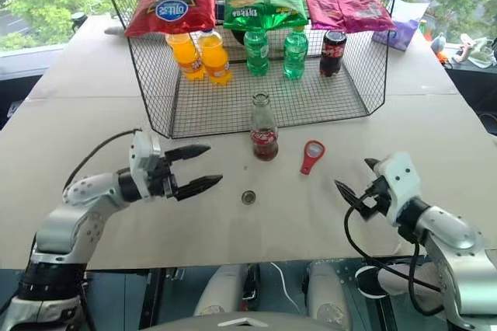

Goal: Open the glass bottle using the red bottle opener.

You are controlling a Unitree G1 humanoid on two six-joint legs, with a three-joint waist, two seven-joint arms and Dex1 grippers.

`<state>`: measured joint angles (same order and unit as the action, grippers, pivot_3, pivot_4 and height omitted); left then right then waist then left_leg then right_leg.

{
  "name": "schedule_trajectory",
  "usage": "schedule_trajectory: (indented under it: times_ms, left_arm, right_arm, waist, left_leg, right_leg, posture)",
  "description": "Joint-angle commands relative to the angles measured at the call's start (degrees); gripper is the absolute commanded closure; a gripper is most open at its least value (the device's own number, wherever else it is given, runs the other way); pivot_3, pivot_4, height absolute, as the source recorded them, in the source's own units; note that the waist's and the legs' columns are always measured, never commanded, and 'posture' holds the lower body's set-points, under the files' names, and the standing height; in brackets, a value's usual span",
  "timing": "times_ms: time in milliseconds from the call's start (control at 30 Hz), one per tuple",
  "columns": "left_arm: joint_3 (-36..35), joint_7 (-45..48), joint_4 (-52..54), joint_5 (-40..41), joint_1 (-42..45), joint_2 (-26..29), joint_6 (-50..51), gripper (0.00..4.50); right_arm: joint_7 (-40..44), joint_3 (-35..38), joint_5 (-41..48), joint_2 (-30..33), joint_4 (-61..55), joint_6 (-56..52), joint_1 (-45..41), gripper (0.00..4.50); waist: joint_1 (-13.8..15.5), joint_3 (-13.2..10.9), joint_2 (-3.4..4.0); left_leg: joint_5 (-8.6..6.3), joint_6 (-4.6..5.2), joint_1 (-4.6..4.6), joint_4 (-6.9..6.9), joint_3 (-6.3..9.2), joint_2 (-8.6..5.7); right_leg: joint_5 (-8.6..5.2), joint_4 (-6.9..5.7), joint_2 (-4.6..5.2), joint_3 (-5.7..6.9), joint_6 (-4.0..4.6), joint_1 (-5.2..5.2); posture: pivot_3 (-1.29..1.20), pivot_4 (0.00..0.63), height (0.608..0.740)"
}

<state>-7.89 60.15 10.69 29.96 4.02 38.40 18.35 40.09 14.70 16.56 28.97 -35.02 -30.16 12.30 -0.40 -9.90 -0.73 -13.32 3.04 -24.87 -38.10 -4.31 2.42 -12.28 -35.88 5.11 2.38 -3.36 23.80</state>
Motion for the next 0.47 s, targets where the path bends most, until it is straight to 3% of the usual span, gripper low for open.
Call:
schedule_trajectory:
  times_ms: [33, 200, 467]
  left_arm:
    - [-3.7, -2.8, -1.5, -0.5, -1.4, 0.2, -0.7, 0.03]
    - [-6.8, -8.7, -5.1, 0.6, 1.8, -1.7, 1.6, 0.03]
    - [-8.9, -9.6, -6.6, -0.2, -0.3, -1.4, 0.9, 0.03]
  right_arm:
    - [1.1, 4.7, 0.8, 1.2, 1.0, 5.2, 3.5, 0.00]
    - [1.8, 6.6, 1.2, 1.2, 2.4, 10.4, 8.4, 0.00]
    - [0.3, 7.9, 0.4, 0.2, 7.1, 17.6, 12.1, 0.00]
  waist:
    - [0.1, 0.0, 0.00]
    - [0.5, 0.0, 0.01]
    - [0.4, 0.0, 0.01]
  left_leg:
    - [0.00, 0.00, -0.01, 0.02, 0.00, 0.00]
    - [0.00, 0.00, -0.02, 0.04, 0.01, -0.01]
    - [-0.01, 0.00, -0.01, 0.04, -0.04, -0.01]
  right_leg:
    - [0.01, 0.01, 0.01, 0.00, 0.03, 0.00]
    - [0.01, 0.03, 0.00, 0.02, 0.01, 0.01]
    - [0.02, 0.04, 0.01, -0.02, 0.03, 0.02]
  posture:
    - [0.00, 0.150, 0.740]
    - [0.00, 0.150, 0.740]
    - [0.00, 0.150, 0.740]
